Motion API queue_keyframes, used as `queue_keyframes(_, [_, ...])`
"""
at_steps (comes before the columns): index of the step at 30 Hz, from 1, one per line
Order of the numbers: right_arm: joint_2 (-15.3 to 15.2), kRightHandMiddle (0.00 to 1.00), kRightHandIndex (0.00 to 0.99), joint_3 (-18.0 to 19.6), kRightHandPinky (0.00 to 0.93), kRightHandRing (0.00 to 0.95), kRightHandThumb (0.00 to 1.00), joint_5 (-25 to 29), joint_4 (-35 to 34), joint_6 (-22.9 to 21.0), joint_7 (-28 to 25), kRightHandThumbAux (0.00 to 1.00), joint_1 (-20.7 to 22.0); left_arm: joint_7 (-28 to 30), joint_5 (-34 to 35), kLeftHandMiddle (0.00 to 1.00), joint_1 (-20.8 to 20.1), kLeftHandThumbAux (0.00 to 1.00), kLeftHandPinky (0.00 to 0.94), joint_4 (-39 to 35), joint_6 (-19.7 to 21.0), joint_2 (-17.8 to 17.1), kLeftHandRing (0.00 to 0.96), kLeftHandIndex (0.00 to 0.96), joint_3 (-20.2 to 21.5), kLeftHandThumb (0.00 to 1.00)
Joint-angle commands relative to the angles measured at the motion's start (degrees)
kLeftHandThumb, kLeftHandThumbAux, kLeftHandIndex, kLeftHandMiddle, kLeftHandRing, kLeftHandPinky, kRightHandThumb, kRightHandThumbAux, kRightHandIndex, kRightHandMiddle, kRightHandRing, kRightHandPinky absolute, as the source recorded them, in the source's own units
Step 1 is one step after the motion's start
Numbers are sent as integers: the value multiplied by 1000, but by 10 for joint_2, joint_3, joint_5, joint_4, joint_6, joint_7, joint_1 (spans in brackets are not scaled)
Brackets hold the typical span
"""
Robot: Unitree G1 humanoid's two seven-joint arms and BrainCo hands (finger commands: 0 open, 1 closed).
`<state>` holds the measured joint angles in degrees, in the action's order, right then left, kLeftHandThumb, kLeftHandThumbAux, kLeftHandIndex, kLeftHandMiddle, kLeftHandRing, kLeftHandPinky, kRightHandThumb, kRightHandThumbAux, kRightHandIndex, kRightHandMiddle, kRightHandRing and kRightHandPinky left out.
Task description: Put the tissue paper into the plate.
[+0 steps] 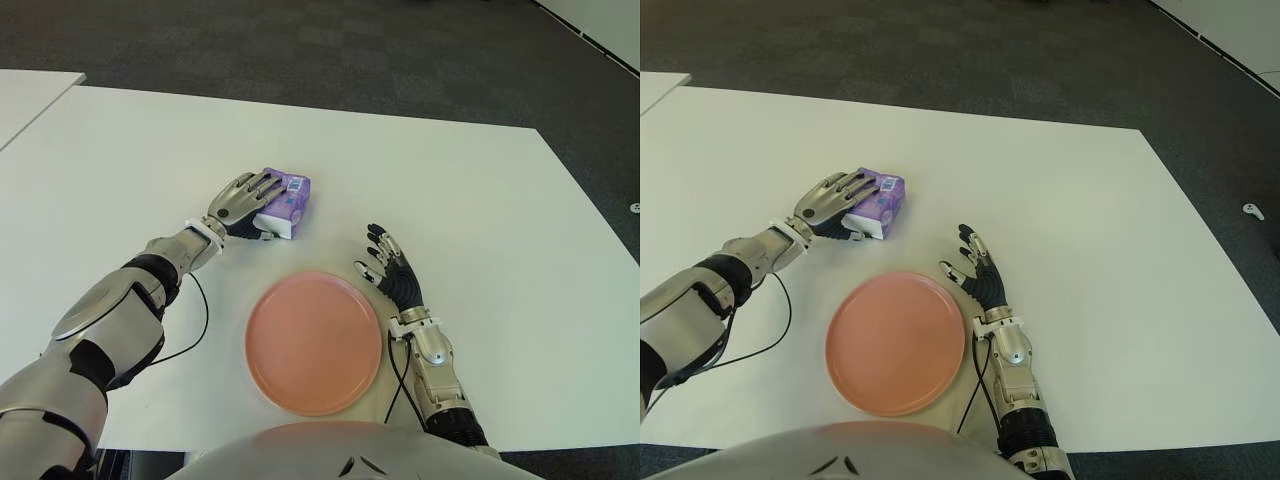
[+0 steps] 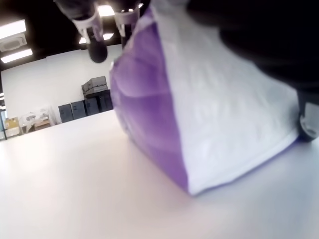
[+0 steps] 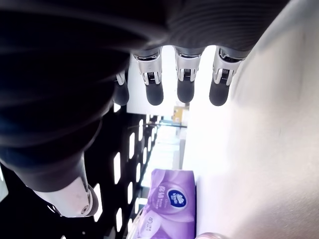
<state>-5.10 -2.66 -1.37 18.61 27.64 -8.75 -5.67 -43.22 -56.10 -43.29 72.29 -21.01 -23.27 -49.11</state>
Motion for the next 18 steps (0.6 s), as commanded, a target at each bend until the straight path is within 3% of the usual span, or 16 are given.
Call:
queue_keyframes(1, [2, 23, 15, 0, 51, 10, 0, 0, 42, -41, 2, 721, -43, 28, -8, 195, 51, 515, 229, 26, -12, 1, 195, 129, -11, 214])
queue_keyframes(2, [2, 23, 15, 0, 52, 11, 0, 0, 41, -42, 2, 722, -43, 24, -7, 320, 51, 547, 347, 26, -13, 1, 317, 224, -10, 283])
queue_keyframes(4, [1, 23, 15, 0, 53, 12, 0, 1, 41, -39, 0, 721, -43, -78, -12, 455, 60, 593, 484, 23, 2, 5, 455, 315, -7, 405])
queue_keyframes(6, [0, 25, 16, 1, 56, 14, 0, 2, 40, -40, 0, 717, -44, -147, -15, 619, 65, 653, 670, 23, 12, 8, 627, 389, -6, 595])
queue_keyframes(10, [9, 31, 17, -6, 58, 20, 0, -7, -21, -85, 15, 714, -64, -226, -8, 733, 69, 685, 785, 29, 9, 16, 740, 429, 3, 696])
queue_keyframes(13, [6, 34, 17, -4, 58, 23, 0, -5, -16, -88, 14, 716, -64, -250, -2, 788, 69, 693, 827, 35, 1, 21, 792, 438, 8, 724])
queue_keyframes(15, [5, 33, 16, -5, 59, 22, 0, -3, -50, -108, 15, 725, -75, -255, 0, 817, 67, 696, 841, 39, -3, 23, 818, 441, 10, 733])
queue_keyframes(18, [2, 33, 15, 5, 63, 22, 0, 5, 50, -51, 5, 742, -44, -251, -1, 838, 62, 698, 848, 43, -4, 25, 838, 442, 10, 739])
